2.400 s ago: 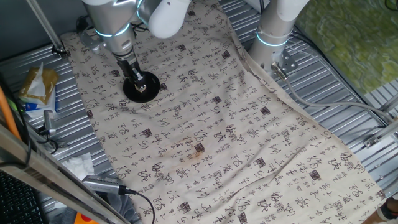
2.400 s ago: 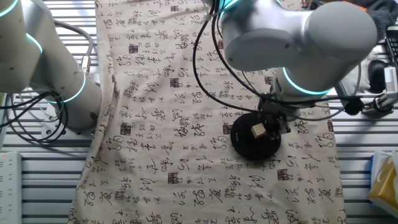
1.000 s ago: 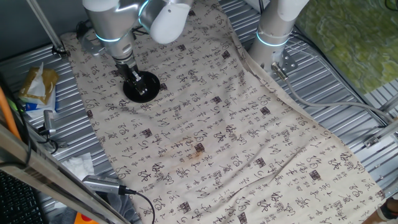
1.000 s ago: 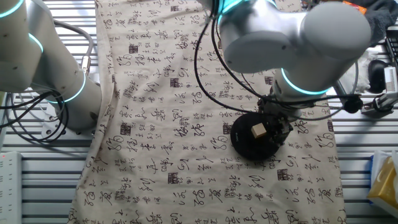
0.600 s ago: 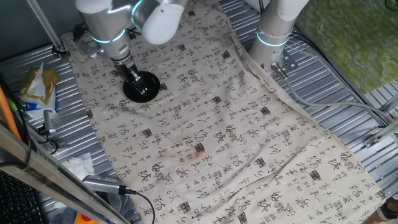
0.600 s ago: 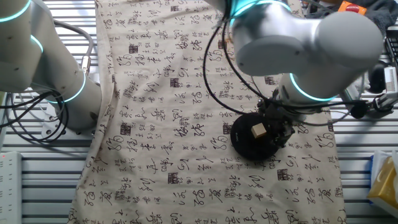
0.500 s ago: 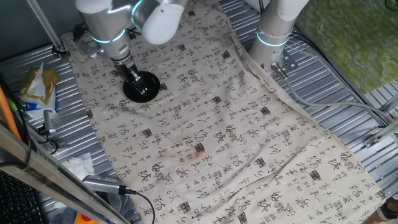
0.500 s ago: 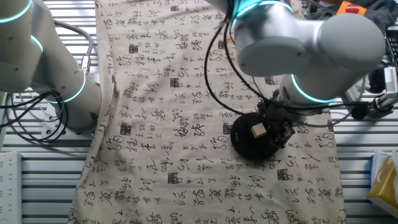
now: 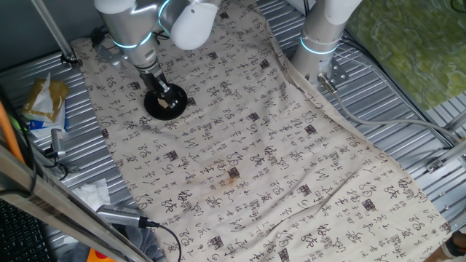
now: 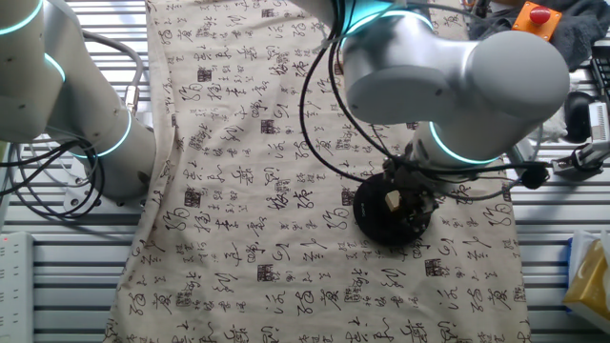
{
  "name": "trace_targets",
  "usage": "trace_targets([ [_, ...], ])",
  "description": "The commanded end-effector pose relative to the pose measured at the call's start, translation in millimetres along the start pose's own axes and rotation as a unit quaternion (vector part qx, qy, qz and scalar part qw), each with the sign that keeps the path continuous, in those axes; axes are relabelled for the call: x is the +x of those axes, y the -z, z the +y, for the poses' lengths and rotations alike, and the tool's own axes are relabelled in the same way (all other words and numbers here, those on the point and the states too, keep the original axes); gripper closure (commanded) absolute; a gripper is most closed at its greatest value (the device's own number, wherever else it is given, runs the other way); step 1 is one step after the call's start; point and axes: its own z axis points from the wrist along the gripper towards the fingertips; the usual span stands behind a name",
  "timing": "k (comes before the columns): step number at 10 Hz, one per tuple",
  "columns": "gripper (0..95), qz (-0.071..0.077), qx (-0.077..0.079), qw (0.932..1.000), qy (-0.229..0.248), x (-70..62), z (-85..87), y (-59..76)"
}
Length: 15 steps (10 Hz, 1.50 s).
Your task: Remove the object from the scale
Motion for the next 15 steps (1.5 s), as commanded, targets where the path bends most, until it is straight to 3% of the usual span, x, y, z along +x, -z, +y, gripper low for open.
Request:
trace_targets([
  [1,38.0,-0.001,0.001,1.0,-0.003,2.1,0.4,-1.4],
  [2,38.0,-0.001,0.003,1.0,-0.007,2.1,0.4,-1.3],
  [3,57.0,-0.002,0.003,0.9999,-0.011,2.1,0.4,-1.3],
  [4,57.0,-0.003,0.003,0.9998,-0.018,2.1,0.5,-1.1],
  [5,76.0,-0.004,0.003,0.9998,-0.02,1.8,0.5,-0.8],
  [9,76.0,-0.01,0.005,0.9996,-0.025,-3.6,1.2,1.6],
  [10,95.0,-0.011,0.004,0.9996,-0.026,-5.9,1.2,3.3],
  [13,95.0,-0.013,-0.004,0.9995,-0.029,-8.3,5.5,7.6],
  [15,95.0,-0.02,-0.005,0.9986,-0.049,-16.9,20.0,15.9],
])
